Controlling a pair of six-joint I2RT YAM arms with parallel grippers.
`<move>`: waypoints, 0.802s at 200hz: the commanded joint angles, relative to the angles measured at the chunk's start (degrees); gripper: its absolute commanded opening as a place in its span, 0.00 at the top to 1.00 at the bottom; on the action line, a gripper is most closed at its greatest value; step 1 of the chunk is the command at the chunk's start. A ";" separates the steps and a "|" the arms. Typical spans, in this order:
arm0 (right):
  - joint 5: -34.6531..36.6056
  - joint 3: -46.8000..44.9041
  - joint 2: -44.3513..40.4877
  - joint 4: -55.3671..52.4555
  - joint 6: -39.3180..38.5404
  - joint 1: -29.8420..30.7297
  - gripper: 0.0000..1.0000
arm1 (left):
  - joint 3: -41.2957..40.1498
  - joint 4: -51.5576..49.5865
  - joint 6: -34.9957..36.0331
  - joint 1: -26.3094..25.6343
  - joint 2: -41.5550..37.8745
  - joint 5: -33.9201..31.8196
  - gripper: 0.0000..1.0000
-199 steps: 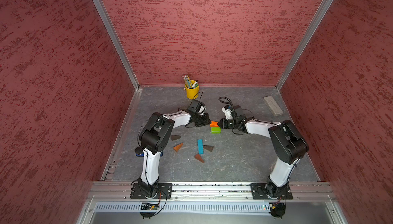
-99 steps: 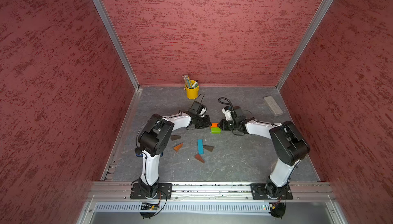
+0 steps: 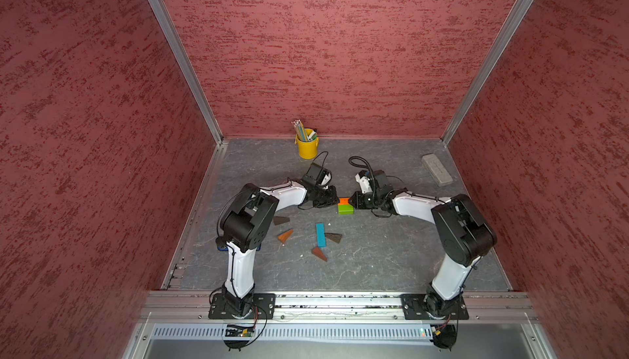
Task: Assemble a small pinwheel with building blocks
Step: Assemble the building block at the center of the board.
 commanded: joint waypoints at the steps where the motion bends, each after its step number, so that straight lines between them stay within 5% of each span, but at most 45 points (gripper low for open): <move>1: -0.29 -0.45 -0.85 -2.05 -0.38 1.46 0.77 | -0.12 0.37 -0.11 -1.92 0.05 2.61 0.84; 75: 0.82 0.08 -1.76 -0.61 -1.57 1.40 0.67 | 0.57 -0.57 0.16 -1.48 -0.76 1.38 0.75; 160: 0.78 2.10 -0.53 -1.43 -2.67 1.42 0.69 | -0.46 -2.03 0.70 -0.36 -4.08 -1.02 0.69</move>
